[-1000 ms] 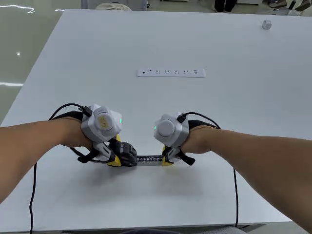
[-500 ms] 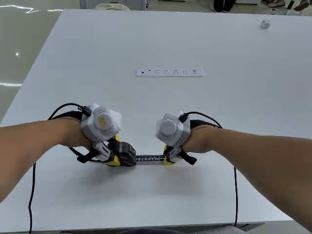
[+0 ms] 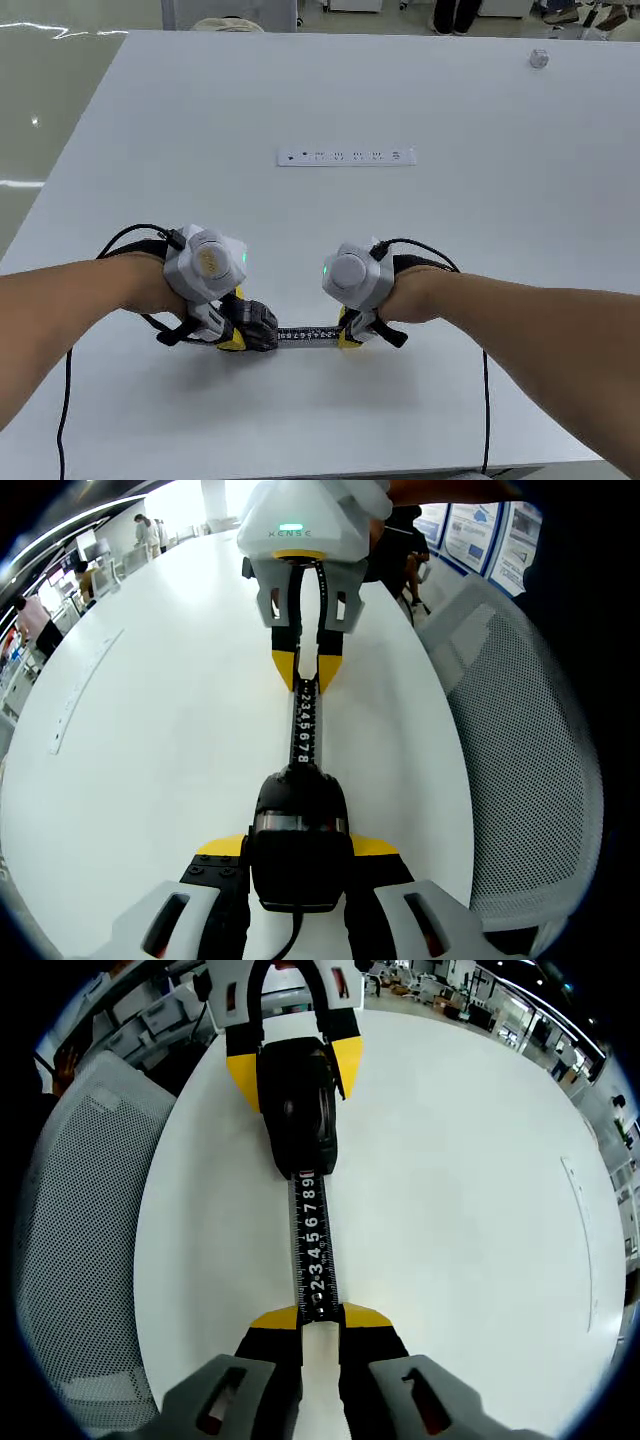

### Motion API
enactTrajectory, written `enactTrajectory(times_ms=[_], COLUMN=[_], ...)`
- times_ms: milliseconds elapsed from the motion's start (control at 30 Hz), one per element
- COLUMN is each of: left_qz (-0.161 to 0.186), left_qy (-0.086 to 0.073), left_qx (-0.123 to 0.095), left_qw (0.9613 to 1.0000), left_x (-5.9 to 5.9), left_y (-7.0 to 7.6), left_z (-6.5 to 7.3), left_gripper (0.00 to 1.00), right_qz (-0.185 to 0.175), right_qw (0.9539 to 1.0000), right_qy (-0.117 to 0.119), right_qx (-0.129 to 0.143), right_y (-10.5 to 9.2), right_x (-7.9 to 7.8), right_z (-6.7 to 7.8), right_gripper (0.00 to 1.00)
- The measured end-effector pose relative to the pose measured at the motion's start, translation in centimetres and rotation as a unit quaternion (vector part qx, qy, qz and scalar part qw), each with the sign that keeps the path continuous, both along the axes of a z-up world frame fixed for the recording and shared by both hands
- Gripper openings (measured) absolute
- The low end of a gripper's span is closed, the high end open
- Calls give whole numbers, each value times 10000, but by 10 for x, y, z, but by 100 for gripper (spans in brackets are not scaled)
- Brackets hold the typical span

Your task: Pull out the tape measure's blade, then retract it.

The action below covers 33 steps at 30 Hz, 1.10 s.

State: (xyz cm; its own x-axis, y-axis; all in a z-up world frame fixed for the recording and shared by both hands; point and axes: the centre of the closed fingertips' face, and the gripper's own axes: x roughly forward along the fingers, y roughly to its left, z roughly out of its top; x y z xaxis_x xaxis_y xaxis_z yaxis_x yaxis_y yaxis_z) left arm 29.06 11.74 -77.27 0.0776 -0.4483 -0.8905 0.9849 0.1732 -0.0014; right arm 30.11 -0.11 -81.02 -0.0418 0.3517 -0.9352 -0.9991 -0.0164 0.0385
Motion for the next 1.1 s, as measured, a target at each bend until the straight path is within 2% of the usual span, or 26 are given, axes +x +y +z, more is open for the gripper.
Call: enactTrajectory(times_ms=[1100], left_qz=[5], left_qy=[-21], left_qx=[19], left_qw=[10000], left_x=[2], left_y=[0], left_z=[-2], left_gripper=[33], right_qz=[-39], right_qw=[10000], right_qy=[17], right_qx=[-48], right_y=[-15], right_x=[1], right_z=[0], right_gripper=[12])
